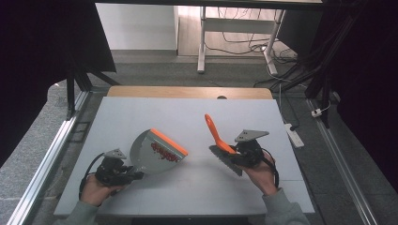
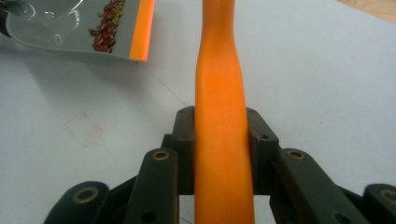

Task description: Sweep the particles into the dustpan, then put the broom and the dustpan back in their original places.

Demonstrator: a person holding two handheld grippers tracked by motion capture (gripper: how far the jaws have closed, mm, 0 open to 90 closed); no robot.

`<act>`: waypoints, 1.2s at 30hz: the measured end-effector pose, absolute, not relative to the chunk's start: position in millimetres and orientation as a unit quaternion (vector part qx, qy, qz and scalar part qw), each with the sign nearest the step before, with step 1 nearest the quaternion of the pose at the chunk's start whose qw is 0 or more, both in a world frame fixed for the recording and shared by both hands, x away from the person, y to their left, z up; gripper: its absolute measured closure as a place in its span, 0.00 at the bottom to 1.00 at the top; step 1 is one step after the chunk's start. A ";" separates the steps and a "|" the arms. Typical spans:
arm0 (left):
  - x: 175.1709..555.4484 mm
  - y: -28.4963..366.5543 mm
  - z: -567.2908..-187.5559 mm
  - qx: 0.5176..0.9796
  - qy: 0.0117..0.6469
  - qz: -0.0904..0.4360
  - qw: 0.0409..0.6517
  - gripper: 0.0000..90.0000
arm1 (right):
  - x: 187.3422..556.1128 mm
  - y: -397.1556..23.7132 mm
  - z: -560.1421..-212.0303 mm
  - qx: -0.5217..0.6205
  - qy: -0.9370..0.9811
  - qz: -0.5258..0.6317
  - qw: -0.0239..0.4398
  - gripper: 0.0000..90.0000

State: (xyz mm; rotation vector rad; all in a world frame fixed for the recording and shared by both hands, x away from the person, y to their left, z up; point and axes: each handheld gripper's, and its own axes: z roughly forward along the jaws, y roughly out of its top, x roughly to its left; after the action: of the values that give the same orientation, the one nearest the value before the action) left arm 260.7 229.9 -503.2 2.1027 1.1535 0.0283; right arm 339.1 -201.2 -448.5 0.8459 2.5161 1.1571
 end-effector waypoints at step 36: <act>252.9 223.8 -509.6 0.731 0.560 0.051 0.386 0.68 | 336.6 -230.3 -456.6 0.357 0.843 0.401 0.038 0.79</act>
State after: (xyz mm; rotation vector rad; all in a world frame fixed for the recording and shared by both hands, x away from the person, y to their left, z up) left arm 252.9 223.8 -509.6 1.8613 1.4268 0.1303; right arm 336.6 -230.3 -456.6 1.0963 2.5852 1.2315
